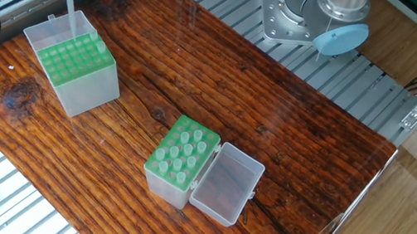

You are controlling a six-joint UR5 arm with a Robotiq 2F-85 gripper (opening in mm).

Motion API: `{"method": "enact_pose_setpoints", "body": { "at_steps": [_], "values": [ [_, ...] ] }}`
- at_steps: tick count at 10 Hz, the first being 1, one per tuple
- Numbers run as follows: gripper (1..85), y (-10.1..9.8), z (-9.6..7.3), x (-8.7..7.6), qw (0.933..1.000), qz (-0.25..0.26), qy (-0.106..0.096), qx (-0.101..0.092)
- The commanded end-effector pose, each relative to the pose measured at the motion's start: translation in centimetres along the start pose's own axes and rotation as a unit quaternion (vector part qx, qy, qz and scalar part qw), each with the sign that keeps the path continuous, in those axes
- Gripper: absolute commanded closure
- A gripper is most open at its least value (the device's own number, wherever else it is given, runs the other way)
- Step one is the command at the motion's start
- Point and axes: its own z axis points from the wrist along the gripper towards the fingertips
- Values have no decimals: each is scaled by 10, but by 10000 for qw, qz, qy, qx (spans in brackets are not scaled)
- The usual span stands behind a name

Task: Transfer all large pipette tips from one holder to another

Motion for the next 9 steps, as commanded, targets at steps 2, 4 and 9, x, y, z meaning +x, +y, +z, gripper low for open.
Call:
{"method": "enact_pose_setpoints", "body": {
  "at_steps": [2,4,9],
  "values": [
    [793,5,1,-3,9999,53,-61,-106],
    [793,2,3,-2,10000,38,-43,-73],
    [793,3,5,3,9999,39,21,-116]
  ]
}}
